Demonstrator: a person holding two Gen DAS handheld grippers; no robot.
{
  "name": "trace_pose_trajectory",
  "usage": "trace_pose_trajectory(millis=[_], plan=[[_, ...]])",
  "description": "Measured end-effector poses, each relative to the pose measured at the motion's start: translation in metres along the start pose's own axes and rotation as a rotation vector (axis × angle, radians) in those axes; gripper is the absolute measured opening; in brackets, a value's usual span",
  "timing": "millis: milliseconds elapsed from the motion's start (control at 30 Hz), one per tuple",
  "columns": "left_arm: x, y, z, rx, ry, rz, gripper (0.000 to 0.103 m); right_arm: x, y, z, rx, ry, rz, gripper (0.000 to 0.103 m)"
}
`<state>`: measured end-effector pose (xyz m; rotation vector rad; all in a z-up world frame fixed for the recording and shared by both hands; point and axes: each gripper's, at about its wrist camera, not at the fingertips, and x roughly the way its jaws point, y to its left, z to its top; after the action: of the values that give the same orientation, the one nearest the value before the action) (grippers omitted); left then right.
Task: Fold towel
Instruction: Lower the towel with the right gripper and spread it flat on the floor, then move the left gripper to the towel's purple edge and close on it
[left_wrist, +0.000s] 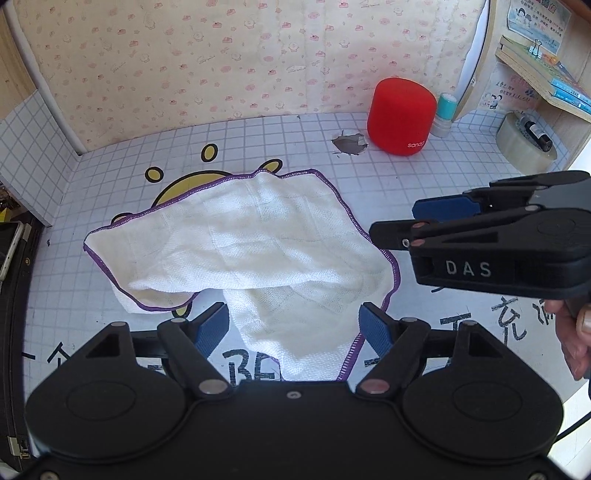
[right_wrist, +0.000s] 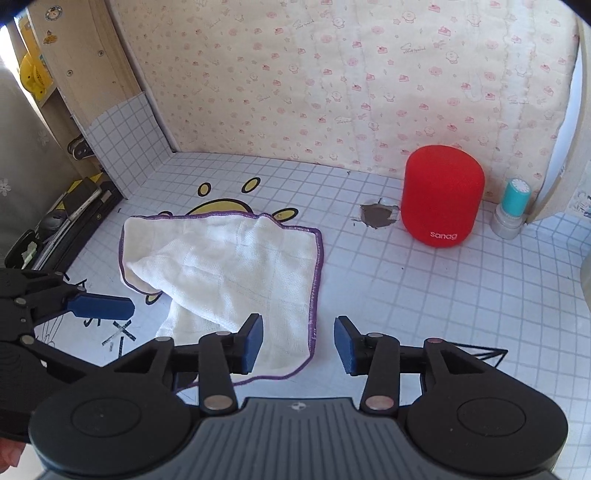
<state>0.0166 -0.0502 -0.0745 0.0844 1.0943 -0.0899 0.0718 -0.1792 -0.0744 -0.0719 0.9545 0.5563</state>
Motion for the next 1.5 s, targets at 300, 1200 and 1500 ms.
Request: trace_pose_trajectory(millis=[300,1200,1500], plan=[[0.000,0.011,0.001,-0.034,0.003,0.030,0.079,0.044,0.002,0.031,-0.015,-0.002,0.019,0.044],[0.010,0.058,0.012,-0.149,-0.017,0.128,0.079,0.102,0.002,0.052,-0.039,0.051,-0.018,0.054],[0.021,0.100,0.024,-0.192,-0.057,0.237,0.079,0.107,0.010,0.056,-0.085,0.050,-0.040,0.054]])
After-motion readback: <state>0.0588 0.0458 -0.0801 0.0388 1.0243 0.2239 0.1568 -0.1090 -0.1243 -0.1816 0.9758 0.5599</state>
